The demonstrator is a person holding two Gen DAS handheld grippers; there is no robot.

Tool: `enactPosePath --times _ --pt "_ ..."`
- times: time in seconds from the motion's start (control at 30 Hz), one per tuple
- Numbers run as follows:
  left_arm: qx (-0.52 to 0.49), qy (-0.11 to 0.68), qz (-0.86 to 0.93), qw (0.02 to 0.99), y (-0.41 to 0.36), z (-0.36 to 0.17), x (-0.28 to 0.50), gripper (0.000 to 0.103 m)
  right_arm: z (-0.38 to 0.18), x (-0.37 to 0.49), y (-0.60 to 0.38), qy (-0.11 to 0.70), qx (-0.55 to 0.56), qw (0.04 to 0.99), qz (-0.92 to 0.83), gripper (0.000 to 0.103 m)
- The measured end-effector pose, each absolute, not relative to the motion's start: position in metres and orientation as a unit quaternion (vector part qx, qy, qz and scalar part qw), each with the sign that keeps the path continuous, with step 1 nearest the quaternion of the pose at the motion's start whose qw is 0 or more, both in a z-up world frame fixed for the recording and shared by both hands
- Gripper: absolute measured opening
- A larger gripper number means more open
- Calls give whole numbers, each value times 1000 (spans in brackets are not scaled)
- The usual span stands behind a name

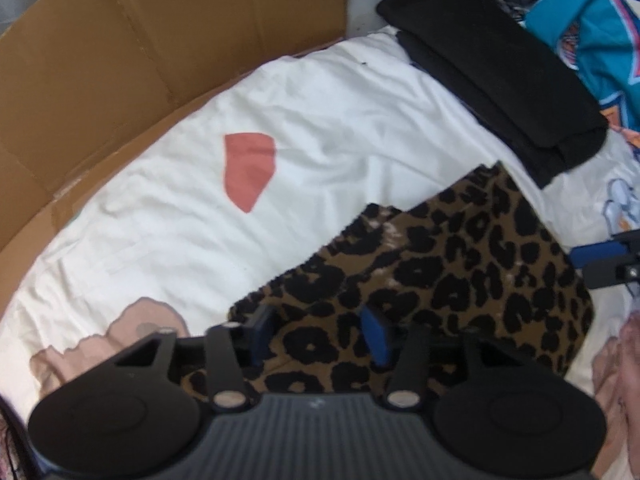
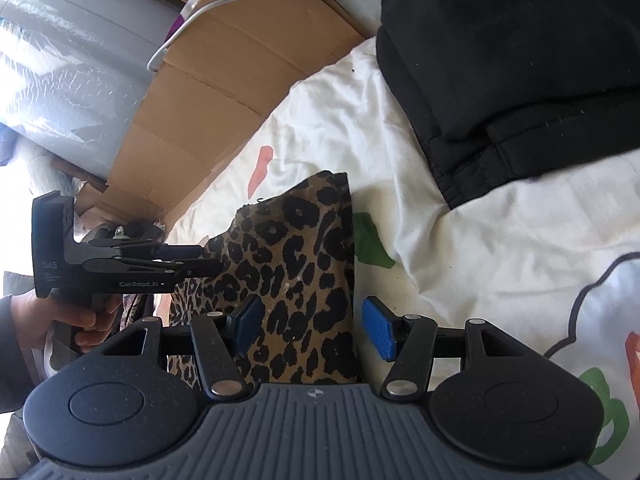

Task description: Fold clothes

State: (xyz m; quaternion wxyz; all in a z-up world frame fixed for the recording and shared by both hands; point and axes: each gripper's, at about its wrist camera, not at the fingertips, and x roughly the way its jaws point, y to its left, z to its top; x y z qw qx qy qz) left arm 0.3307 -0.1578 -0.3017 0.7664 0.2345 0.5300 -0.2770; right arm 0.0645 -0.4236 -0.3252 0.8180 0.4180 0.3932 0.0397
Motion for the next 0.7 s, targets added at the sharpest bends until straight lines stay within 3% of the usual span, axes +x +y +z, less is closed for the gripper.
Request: enactPosePath --times 0.03,0.17,0.7 --pt "235 530 -281 765 -157 -300 330 36 -326 64 -424 393 421 816 40 62" --pt "239 528 -298 759 -155 -293 327 4 -325 66 -425 390 422 817 41 62" --pt "218 485 -299 792 -148 -286 334 2 -318 77 -423 384 415 824 45 62"
